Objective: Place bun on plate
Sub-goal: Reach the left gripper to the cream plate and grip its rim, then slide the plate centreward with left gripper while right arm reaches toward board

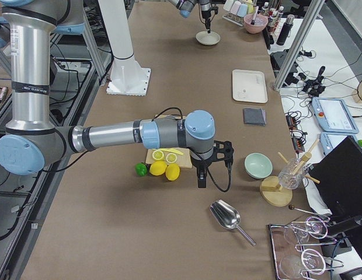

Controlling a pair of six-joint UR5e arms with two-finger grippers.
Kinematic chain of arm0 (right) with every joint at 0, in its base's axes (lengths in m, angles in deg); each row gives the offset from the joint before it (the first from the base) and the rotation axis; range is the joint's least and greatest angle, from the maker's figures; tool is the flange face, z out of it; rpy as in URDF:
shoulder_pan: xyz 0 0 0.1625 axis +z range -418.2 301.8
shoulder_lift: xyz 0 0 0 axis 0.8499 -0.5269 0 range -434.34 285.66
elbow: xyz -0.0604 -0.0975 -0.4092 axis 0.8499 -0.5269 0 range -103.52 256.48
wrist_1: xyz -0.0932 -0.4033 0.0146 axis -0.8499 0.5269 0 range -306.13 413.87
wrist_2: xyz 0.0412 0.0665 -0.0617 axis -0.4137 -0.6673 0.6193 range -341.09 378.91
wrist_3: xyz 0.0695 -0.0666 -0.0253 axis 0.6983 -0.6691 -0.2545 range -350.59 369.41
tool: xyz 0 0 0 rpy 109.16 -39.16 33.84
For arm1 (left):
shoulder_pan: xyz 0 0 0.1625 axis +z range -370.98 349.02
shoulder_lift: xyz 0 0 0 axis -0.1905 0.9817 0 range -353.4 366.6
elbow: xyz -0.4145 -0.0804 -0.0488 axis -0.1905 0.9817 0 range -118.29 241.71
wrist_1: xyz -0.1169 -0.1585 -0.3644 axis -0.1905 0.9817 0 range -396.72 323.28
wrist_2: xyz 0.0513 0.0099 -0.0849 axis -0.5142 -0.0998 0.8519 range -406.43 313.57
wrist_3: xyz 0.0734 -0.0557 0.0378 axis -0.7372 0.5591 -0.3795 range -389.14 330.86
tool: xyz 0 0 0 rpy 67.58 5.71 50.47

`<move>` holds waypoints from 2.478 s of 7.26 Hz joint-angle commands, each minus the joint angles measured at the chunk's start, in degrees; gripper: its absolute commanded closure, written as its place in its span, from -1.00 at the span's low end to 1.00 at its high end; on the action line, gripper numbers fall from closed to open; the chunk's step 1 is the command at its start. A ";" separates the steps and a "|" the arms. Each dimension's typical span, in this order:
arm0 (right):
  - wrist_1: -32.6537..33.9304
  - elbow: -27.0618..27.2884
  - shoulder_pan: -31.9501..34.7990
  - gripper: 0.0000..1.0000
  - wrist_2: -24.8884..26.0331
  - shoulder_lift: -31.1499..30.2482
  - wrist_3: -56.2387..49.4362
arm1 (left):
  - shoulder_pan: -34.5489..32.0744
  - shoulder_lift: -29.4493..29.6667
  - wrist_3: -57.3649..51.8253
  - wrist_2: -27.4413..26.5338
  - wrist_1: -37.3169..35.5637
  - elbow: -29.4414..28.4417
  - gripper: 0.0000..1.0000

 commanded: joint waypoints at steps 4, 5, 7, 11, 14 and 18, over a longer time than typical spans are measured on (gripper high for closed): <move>0.00 0.03 -2.01 -1.00 0.01 3.65 3.60 | -8.87 8.37 1.90 12.60 -24.02 11.68 1.00; 0.00 0.12 -5.15 -1.00 0.18 5.75 7.03 | -8.17 9.42 9.40 12.34 -25.47 15.82 1.00; -0.09 0.64 -14.71 -1.00 3.85 13.28 22.10 | 0.40 13.11 24.79 6.32 -25.57 21.46 1.00; -0.26 5.21 -34.51 -1.00 12.13 20.18 46.58 | 16.49 27.59 39.15 -10.90 -36.35 21.58 1.00; -6.99 5.13 -42.35 -1.00 16.00 18.35 54.07 | 29.94 30.26 47.95 -25.94 -36.38 21.05 1.00; -7.21 4.43 -46.75 -1.00 18.29 17.90 56.28 | 35.69 30.27 50.44 -32.31 -36.47 19.12 1.00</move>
